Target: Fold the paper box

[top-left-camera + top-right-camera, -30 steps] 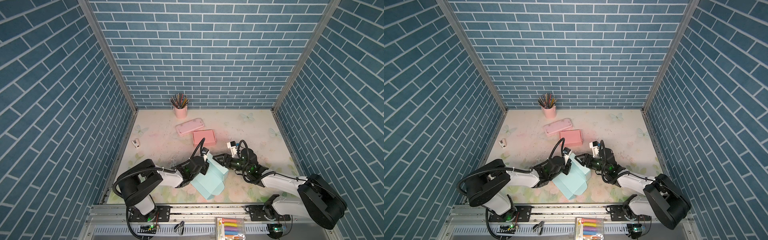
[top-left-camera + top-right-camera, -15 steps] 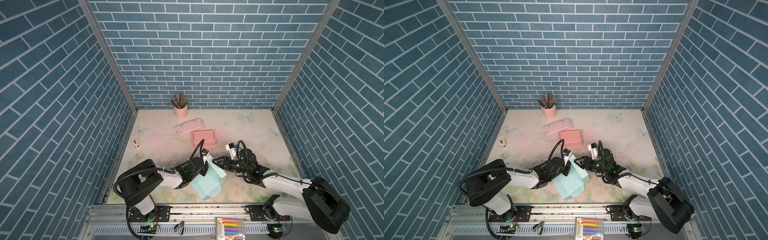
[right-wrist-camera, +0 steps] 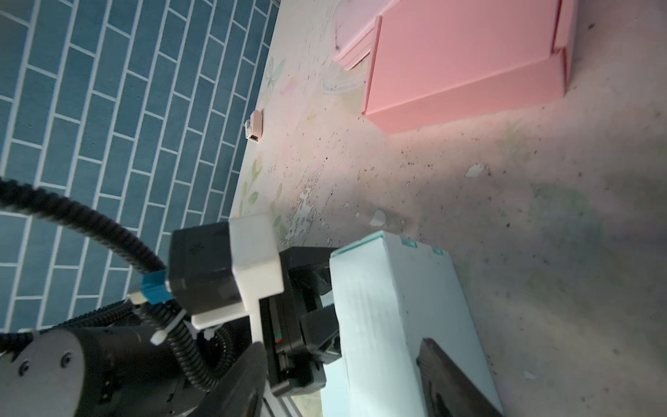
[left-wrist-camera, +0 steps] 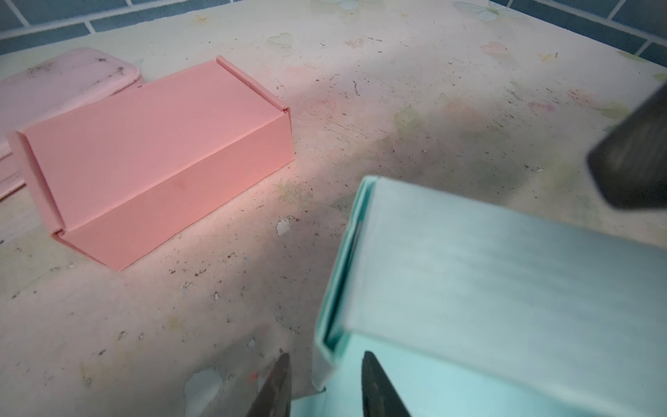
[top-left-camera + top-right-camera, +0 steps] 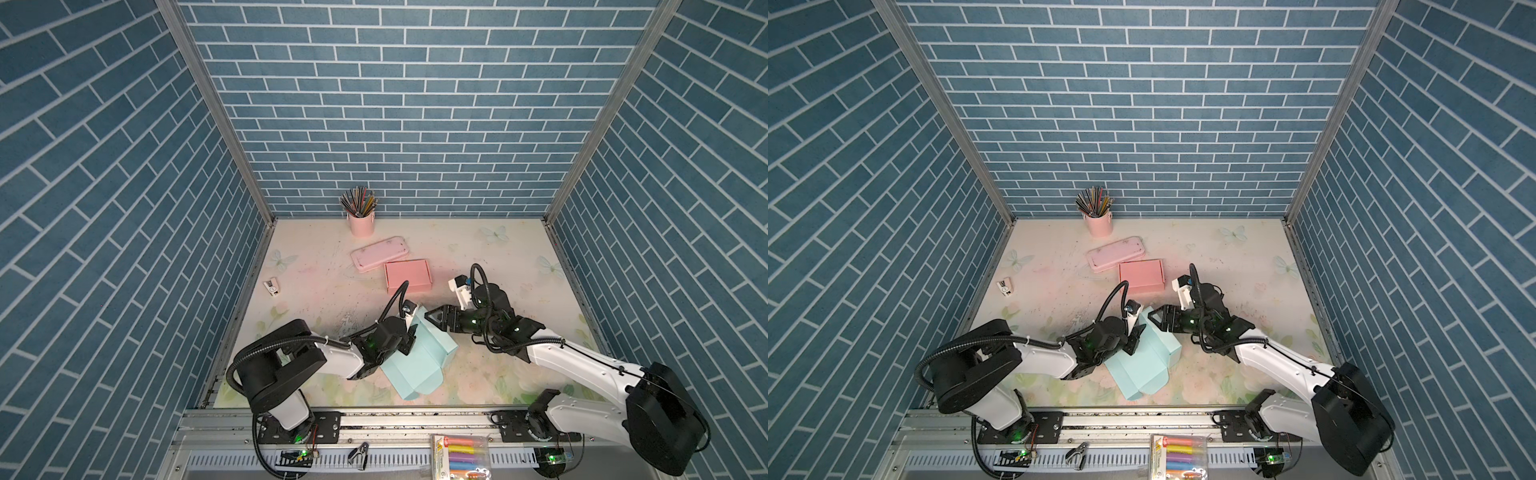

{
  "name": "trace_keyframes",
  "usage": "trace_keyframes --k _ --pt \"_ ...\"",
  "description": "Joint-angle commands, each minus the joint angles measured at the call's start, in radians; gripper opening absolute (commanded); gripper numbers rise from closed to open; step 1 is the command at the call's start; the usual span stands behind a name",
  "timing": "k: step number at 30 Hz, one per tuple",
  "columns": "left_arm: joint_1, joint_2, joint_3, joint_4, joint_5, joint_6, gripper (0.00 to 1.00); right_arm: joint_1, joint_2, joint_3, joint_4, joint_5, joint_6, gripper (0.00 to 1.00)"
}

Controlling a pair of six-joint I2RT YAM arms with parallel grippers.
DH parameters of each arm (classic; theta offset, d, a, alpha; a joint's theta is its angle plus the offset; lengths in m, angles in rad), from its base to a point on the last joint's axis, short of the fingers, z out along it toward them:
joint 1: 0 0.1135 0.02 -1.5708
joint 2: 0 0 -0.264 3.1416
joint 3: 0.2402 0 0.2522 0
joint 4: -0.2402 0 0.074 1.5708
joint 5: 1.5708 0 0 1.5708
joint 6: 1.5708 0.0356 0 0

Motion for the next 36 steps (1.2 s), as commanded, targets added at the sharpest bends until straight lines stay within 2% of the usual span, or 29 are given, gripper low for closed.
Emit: trace_keyframes --k 1,8,14,19,22,28,33,36 --pt "-0.007 -0.046 -0.03 -0.008 0.011 -0.022 0.42 0.026 0.006 0.072 -0.21 0.105 -0.145 0.68" --pt "-0.014 -0.176 -0.077 -0.101 0.025 -0.059 0.53 0.096 0.082 0.194 -0.369 0.212 -0.24 0.7" --pt "-0.023 -0.294 -0.115 -0.185 0.099 -0.142 0.67 0.139 0.156 0.259 -0.427 0.245 -0.279 0.7" --pt "-0.024 -0.439 -0.129 -0.343 0.041 -0.237 0.68 0.17 0.202 0.293 -0.477 0.31 -0.296 0.7" --pt "-0.025 -0.504 -0.117 -0.413 0.046 -0.266 0.69 0.172 0.212 0.289 -0.472 0.319 -0.298 0.7" --pt "-0.021 -0.581 -0.028 -0.593 0.041 -0.311 0.69 0.17 0.224 0.257 -0.445 0.324 -0.29 0.68" --pt "0.016 -0.619 0.067 -0.766 0.07 -0.354 0.71 0.156 0.212 0.227 -0.409 0.307 -0.266 0.62" --pt "0.063 -0.652 0.079 -0.819 0.128 -0.393 0.71 0.134 0.204 0.2 -0.373 0.264 -0.258 0.61"
